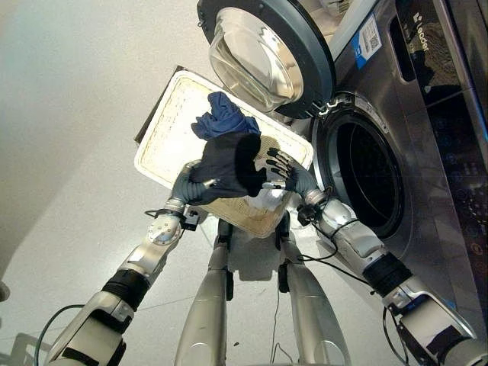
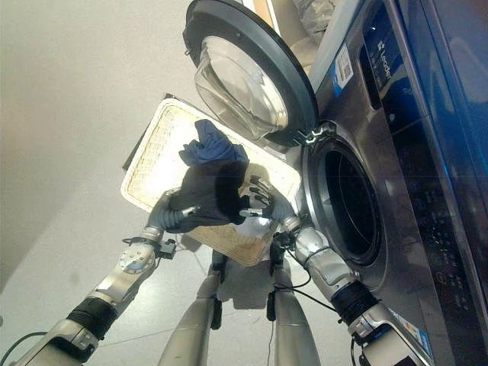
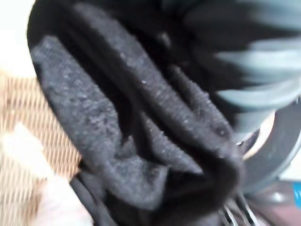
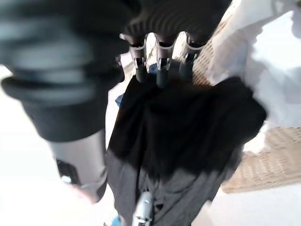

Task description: Put the clothes into the washing machine.

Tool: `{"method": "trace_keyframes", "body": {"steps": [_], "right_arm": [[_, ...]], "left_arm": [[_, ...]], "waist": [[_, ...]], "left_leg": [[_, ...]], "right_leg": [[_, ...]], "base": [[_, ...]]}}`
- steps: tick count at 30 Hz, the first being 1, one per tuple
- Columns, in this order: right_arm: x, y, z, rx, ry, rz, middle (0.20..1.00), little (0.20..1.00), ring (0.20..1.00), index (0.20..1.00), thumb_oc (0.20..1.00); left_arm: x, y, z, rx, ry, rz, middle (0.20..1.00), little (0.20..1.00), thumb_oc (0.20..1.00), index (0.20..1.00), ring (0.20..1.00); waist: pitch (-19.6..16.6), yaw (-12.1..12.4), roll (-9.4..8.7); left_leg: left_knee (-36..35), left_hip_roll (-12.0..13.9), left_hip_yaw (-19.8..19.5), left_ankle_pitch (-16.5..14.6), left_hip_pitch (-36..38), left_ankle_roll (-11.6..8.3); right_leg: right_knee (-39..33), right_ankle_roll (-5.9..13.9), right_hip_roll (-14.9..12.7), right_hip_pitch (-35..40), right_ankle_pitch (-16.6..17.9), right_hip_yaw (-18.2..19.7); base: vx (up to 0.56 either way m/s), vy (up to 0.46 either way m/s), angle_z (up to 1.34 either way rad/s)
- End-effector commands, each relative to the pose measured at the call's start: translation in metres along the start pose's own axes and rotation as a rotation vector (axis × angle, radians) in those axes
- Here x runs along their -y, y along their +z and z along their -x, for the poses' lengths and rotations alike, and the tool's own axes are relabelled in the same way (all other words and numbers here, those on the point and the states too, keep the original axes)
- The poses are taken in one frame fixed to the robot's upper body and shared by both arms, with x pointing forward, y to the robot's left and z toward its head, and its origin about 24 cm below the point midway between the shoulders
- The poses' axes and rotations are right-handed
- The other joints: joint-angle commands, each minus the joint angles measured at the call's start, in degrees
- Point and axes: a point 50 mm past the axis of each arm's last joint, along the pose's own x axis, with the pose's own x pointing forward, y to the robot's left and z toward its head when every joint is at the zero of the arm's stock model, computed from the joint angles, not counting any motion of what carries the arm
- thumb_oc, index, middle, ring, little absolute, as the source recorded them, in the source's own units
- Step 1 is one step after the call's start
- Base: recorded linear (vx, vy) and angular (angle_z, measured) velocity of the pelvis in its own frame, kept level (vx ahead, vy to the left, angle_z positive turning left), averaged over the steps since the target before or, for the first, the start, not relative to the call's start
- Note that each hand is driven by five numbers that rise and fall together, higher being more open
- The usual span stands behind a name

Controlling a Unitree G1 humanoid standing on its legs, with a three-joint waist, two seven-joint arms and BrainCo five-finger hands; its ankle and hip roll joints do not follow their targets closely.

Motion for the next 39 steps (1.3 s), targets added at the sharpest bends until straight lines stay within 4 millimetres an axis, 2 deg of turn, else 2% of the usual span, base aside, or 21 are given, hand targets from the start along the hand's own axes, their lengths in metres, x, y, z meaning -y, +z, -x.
{"method": "trace_keyframes", "body": {"steps": [1, 9, 13, 20, 23, 26, 27, 28, 32, 34, 39], "right_arm": [[-0.010, 0.001, 0.004, -0.039, 0.123, 0.040, 1.000, 1.000, 1.000, 1.000, 1.000], [-0.009, -0.014, 0.005, -0.138, 0.170, 0.037, 1.000, 1.000, 1.000, 1.000, 1.000], [-0.010, -0.016, 0.005, -0.160, 0.187, 0.068, 1.000, 1.000, 1.000, 1.000, 1.000], [-0.012, -0.031, 0.008, -0.302, 0.300, 0.125, 1.000, 1.000, 1.000, 1.000, 1.000], [-0.013, -0.031, 0.008, -0.302, 0.352, 0.222, 1.000, 1.000, 1.000, 1.000, 1.000], [-0.011, -0.016, 0.001, -0.175, 0.284, 0.399, 1.000, 1.000, 1.000, 1.000, 1.000], [-0.009, -0.002, -0.001, -0.081, 0.211, 0.492, 1.000, 1.000, 1.000, 1.000, 1.000], [-0.007, 0.002, -0.001, -0.055, 0.191, 0.503, 1.000, 1.000, 1.000, 1.000, 1.000], [0.005, 0.022, 0.011, 0.090, 0.022, 0.423, 1.000, 1.000, 1.000, 1.000, 1.000], [0.009, 0.024, 0.015, 0.109, -0.009, 0.390, 1.000, 1.000, 1.000, 1.000, 1.000], [0.026, 0.024, 0.042, 0.206, -0.181, 0.194, 1.000, 1.000, 1.000, 1.000, 1.000]], "left_arm": [[0.010, 0.037, -0.007, 0.215, -0.204, 0.153, 0.200, 0.200, 0.200, 0.200, 0.200], [0.030, 0.055, -0.008, 0.238, -0.495, 0.294, 0.200, 0.200, 0.200, 0.200, 0.200], [0.034, 0.061, -0.007, 0.259, -0.540, 0.341, 0.200, 0.200, 0.200, 0.200, 0.200], [0.038, 0.072, -0.006, 0.317, -0.626, 0.448, 0.200, 0.200, 0.200, 0.200, 0.200], [0.039, 0.075, -0.006, 0.335, -0.660, 0.524, 0.200, 0.200, 0.200, 0.200, 0.200], [0.038, 0.078, -0.008, 0.355, -0.632, 0.619, 0.200, 0.200, 0.200, 0.200, 0.200], [0.035, 0.079, -0.009, 0.369, -0.570, 0.675, 0.200, 0.200, 0.200, 0.200, 0.200], [0.034, 0.079, -0.009, 0.372, -0.544, 0.687, 0.200, 0.200, 0.200, 0.200, 0.200], [0.021, 0.067, -0.006, 0.341, -0.323, 0.691, 0.200, 0.200, 0.200, 0.200, 0.200], [0.018, 0.064, -0.004, 0.331, -0.279, 0.690, 0.200, 0.200, 0.200, 0.200, 0.200], [0.002, 0.045, 0.010, 0.291, -0.045, 0.692, 0.200, 0.200, 0.200, 0.200, 0.200]], "waist": [[-0.91, -0.29, 1.96], [-0.91, -0.44, 2.17], [-0.91, -0.60, 2.17], [-0.91, -0.42, 2.02], [-0.91, -0.27, 1.97], [-0.91, -0.26, 1.81], [-0.91, -0.39, 1.74], [-0.91, -0.46, 1.70], [-0.91, -0.99, 1.29], [-0.91, -1.11, 1.15], [-0.91, -1.71, 0.12]], "left_leg": [[1.75, -4.18, 3.14, -3.04, 0.24, 0.98], [1.44, -4.15, 3.52, -2.79, 0.24, 0.83], [1.48, -4.15, 3.70, -2.83, 0.13, 0.82], [1.30, -4.10, 3.93, -2.82, 0.19, 0.81], [1.39, -4.05, 3.88, -2.82, 0.13, 0.79], [1.29, -4.07, 3.78, -2.78, 0.06, 0.92], [1.21, -4.05, 3.79, -2.81, 0.04, 0.97], [1.19, -4.05, 3.77, -2.86, 0.12, 1.01], [1.28, -4.13, 3.33, -3.08, -0.05, 1.15], [1.38, -4.15, 3.27, -3.17, -0.07, 1.20], [1.52, -4.02, 3.25, -3.71, 0.22, 1.41]], "right_leg": [[0.91, 1.78, 2.12, 0.35, -2.26, -2.65], [0.54, 2.03, 1.90, 0.29, -1.71, -2.88], [0.39, 2.03, 1.91, 0.17, -1.56, -2.71], [-0.07, 1.91, 1.87, 0.35, -1.46, -2.57], [0.03, 1.85, 1.84, 0.27, -1.42, -2.60], [0.07, 1.73, 2.02, 0.13, -1.38, -2.44], [0.15, 1.70, 2.18, 0.04, -1.47, -2.17], [0.18, 1.73, 2.24, 0.07, -1.51, -2.06], [0.41, 1.75, 2.69, -0.08, -1.82, -1.43], [0.49, 1.81, 2.74, -0.07, -1.92, -1.36], [0.49, 2.15, 2.97, 0.36, -2.27, -1.10]], "base": [[0.01, -0.011, 0.19], [0.00, -0.002, 0.03], [0.00, 0.000, 0.00], [0.00, 0.000, 0.00], [0.00, -0.013, 0.00], [0.00, 0.000, 0.00], [0.00, 0.000, 0.00], [0.00, 0.000, 0.00], [0.00, 0.000, 0.00], [0.00, 0.000, 0.00], [0.01, -0.036, -0.01]]}}
